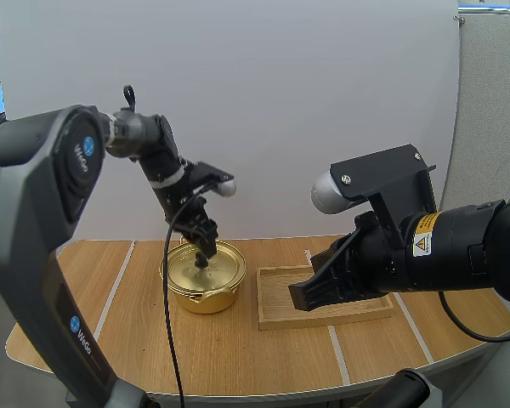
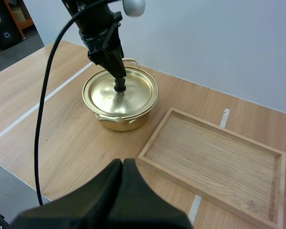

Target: Open the pot, put the grape inside, and close it

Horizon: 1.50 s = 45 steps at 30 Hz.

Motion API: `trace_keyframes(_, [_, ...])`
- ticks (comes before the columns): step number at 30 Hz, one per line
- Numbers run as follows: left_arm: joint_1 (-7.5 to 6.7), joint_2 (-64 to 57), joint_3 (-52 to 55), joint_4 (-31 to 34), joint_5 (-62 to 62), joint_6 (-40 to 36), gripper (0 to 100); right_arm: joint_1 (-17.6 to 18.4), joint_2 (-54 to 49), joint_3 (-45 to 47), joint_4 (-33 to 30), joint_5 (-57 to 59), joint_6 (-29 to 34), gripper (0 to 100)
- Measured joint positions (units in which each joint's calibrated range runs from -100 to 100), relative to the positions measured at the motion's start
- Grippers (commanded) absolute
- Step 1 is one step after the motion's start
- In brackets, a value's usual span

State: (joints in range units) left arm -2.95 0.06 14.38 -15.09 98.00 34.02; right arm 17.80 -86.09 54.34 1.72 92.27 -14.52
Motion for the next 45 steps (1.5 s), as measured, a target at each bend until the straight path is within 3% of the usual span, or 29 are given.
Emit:
trace_keyframes(26, [0.0, -32.3, -2.9, 0.1, 1.9, -6.4, 80, 0.0, 0.0, 0.0, 0.0, -0.2, 0.0, 0])
trace_keyframes(31, [0.0, -39.2, -2.9, 0.3, 1.9, -8.1, 69, 0.0, 0.0, 0.0, 0.0, -0.2, 0.0, 0])
trace_keyframes(33, [0.0, -42.8, -3.0, 0.4, 1.9, -9.1, 58, 0.0, 0.0, 0.0, 0.0, -0.2, 0.0, 0])
trace_keyframes(39, [0.0, -50.7, -3.0, 1.3, 1.9, -11.1, 21, 0.0, 0.0, 0.0, 0.0, -0.2, 0.0, 0])
trace_keyframes(41, [0.0, -52.4, -2.9, 1.4, 2.0, -11.5, 2, 0.0, 0.0, 0.0, 0.0, -0.2, 0.0, 0])
trace_keyframes(45, [0.0, -58.3, 0.0, 1.6, 2.0, -11.7, 0, 0.0, 0.0, 0.0, 0.0, -0.2, 0.0, 0])
